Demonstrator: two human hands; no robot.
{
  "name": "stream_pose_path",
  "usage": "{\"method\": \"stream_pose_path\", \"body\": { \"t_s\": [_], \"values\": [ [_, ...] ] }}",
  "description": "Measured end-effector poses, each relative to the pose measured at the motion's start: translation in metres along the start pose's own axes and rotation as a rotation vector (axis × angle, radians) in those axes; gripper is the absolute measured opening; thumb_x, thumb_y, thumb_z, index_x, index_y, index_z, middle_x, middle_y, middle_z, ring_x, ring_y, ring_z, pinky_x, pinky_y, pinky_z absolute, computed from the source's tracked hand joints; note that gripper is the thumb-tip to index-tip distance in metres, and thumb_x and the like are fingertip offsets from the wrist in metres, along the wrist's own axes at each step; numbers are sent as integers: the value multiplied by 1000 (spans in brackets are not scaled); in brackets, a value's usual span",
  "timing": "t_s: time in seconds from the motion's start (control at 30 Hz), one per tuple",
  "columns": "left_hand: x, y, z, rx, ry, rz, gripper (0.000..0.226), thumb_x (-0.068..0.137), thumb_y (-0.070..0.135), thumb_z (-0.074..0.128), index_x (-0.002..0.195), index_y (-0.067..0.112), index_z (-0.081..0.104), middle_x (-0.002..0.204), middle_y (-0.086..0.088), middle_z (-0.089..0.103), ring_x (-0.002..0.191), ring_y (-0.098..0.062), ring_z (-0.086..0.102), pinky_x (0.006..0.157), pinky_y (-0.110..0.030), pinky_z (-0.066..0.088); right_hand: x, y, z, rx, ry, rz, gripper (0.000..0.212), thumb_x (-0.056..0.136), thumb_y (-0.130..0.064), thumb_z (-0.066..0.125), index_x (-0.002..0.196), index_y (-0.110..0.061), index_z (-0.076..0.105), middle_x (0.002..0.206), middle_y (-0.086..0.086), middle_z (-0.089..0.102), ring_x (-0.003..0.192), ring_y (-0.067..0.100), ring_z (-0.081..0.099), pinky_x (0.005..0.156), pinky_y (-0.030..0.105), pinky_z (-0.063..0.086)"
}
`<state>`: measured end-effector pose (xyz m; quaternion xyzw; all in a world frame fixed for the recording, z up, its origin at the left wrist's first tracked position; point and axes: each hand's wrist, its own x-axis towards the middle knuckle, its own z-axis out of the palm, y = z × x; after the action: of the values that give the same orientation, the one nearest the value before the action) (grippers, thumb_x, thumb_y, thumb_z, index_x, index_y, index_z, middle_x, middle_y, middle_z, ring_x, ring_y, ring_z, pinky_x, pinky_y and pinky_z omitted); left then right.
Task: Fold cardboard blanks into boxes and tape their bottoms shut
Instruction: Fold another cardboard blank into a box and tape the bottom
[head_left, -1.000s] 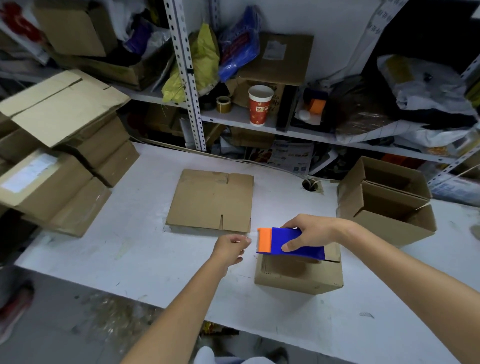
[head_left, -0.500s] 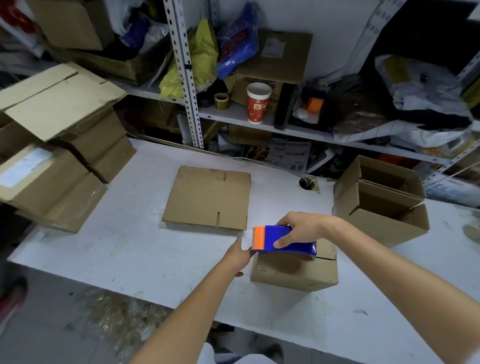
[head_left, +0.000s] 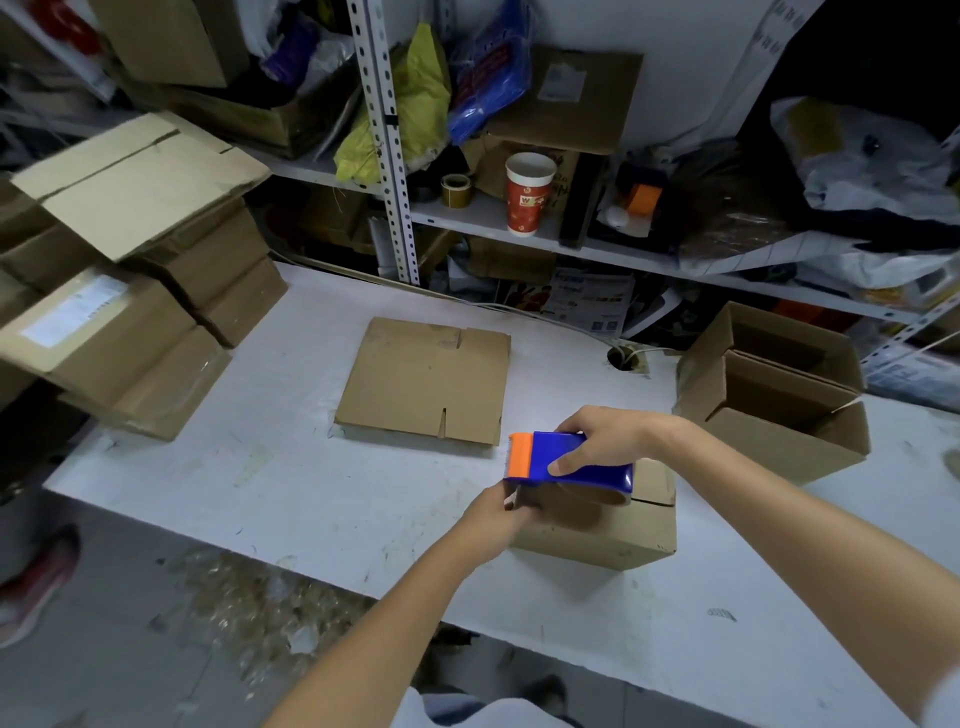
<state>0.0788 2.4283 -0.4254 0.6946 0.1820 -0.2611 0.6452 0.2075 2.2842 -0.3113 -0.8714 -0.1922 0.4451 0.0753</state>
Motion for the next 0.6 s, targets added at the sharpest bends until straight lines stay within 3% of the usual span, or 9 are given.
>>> {"method": "stream_pose_path", "body": {
  "t_s": [0.13,0.23,0.4,0.5,0.6],
  "values": [
    [3,-6,6,174,76,7,40,95,41,51,135,37,51,131,5,61,116,-17,56,98,-35,48,-2,5,-1,6,36,-15,65,87,-54,68,143,-33,45,132,-4,53,110,21,56,89,35,54],
    [4,-10,6,252,107,-6,37,93,42,47,128,36,55,123,3,64,111,-18,59,93,-35,49,-3,8,3,-33,33,-25,62,87,-54,68,140,-30,50,128,-3,57,108,21,58,92,38,54],
    [3,-5,8,288,82,13,39,101,46,43,139,38,48,133,5,61,124,-19,53,93,-31,40,-12,15,-1,-84,22,-13,57,88,-54,67,136,-25,53,125,-2,59,109,22,58,93,40,54],
    [1,-1,13,342,68,24,41,100,58,39,133,37,52,129,7,63,120,-17,55,94,-33,42,-16,24,-4,-119,19,11,56,87,-55,67,133,-25,55,123,-2,61,107,21,60,90,38,55],
    [2,2,21,359,59,21,40,101,55,39,130,32,55,127,4,63,115,-16,56,97,-34,46,-15,27,-2,-170,15,54,56,86,-54,68,132,-24,55,123,-3,61,106,21,60,83,33,53]
  ]
}}
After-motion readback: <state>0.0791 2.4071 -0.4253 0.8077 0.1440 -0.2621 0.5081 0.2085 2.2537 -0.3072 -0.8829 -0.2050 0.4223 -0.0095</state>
